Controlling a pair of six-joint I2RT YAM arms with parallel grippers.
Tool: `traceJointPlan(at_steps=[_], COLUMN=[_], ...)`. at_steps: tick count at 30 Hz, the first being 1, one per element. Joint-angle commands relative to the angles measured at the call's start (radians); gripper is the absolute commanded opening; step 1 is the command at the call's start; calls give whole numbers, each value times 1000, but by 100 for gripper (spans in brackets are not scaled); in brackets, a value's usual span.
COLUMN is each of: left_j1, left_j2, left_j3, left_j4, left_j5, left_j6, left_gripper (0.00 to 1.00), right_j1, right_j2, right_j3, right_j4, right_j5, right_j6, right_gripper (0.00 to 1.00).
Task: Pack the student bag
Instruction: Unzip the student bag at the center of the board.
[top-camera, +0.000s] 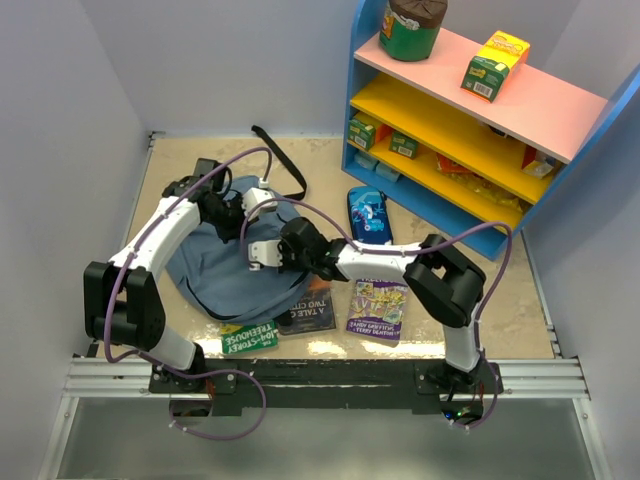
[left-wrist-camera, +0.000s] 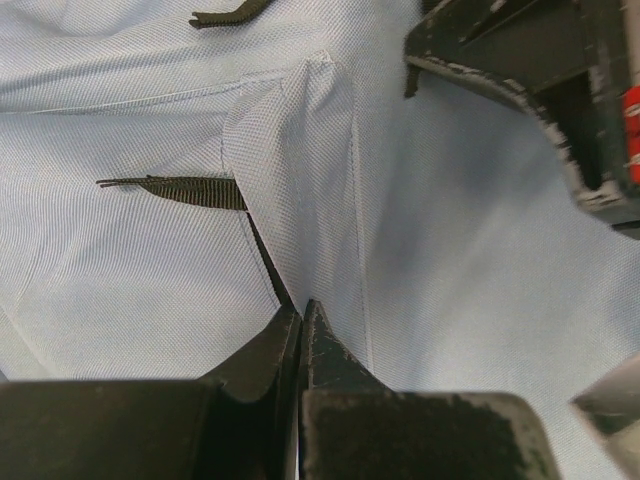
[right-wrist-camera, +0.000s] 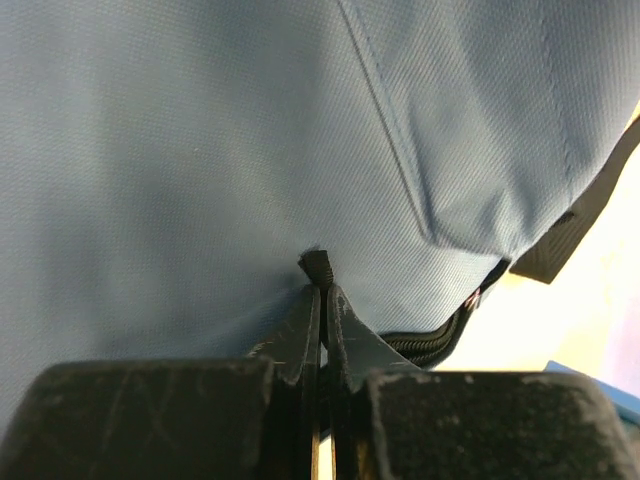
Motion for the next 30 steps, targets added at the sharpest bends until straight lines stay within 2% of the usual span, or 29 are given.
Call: traceJointPlan(at_steps=[1,8,20,25,29,30], left_j1=[10,10,8,8,10,8], left_j2=[-19,-21,17,16,7,8], left_j3=[18,-14,-69,-79,-69,-59], left_j4=[18,79,233,248,228,187], left_j5=[22,-19,-105,-147,-181,-179], left_j6=[-19,-75,-234,-266,-263,-244], left_gripper=[1,0,0,0,5,10], right_j1=[-2,-3,2,0,0,0], right_j2=[-80,-164,-413,-442,-448,-441], right_j3=[-42,-108,-334,-390,-412,-410], right_j4=[23,70,242,320,374,380], right_j5=[-42,-59,-139,-145,-130,-127], right_j6=[58,130,407,498,543,549], right_gripper=[0,0,0,0,0,0])
